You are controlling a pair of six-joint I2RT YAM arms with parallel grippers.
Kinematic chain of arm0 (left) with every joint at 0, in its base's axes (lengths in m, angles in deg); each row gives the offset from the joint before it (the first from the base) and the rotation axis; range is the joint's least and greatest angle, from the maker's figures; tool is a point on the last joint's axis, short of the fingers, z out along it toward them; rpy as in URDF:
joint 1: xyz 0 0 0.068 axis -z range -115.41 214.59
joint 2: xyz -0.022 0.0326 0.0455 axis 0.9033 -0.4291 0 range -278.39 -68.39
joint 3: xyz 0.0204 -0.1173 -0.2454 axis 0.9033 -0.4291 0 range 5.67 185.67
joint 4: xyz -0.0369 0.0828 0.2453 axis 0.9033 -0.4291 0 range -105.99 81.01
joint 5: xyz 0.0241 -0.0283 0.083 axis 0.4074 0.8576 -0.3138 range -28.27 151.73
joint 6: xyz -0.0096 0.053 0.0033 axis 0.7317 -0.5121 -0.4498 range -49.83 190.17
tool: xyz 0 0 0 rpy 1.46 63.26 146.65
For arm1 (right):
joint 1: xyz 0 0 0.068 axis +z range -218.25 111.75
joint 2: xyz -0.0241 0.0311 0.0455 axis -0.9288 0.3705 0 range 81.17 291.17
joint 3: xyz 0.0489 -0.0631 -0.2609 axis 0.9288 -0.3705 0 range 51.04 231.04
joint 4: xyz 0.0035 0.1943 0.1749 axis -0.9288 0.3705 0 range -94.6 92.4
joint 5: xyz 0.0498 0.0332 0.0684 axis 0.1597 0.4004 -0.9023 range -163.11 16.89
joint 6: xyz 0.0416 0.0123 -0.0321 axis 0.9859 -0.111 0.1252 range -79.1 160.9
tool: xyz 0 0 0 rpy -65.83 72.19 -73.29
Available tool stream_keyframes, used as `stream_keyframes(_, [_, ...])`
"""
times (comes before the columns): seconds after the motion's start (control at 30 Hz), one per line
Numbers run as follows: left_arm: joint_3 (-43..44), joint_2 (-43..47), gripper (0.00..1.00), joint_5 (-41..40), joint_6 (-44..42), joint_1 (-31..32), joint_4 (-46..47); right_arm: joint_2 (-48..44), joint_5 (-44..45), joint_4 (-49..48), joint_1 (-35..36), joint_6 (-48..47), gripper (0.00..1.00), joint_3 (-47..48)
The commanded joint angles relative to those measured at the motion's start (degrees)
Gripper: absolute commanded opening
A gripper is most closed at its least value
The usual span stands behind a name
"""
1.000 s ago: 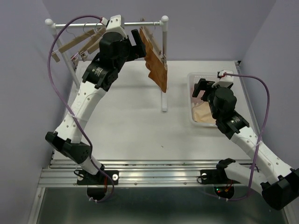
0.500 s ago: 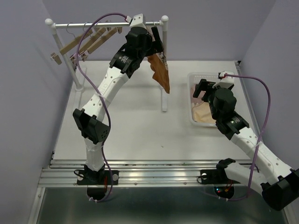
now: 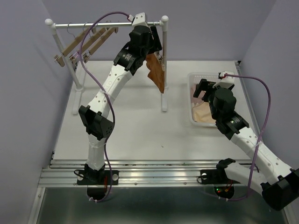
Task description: Remove the underwear clipped to the hanger
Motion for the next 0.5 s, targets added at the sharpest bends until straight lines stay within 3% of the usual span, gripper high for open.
stream_keyframes(0.0, [4.0,-0.7,0.75,-0.8,-2.4,0.2,0.1,0.0,1.2,-1.3,0.1,-0.1,1.0,0.0])
stream_keyframes(0.07, [4.7,-1.5,0.75,-0.9,-3.0,0.2,-0.3,0.1,1.0,-1.3,0.1,-0.1,1.0,-0.1])
stream_keyframes(0.47, [4.4,-0.7,0.24,-3.4,-3.7,0.2,-1.2,-0.4,-0.5,-1.3,0.1,0.5,1.0,-0.2])
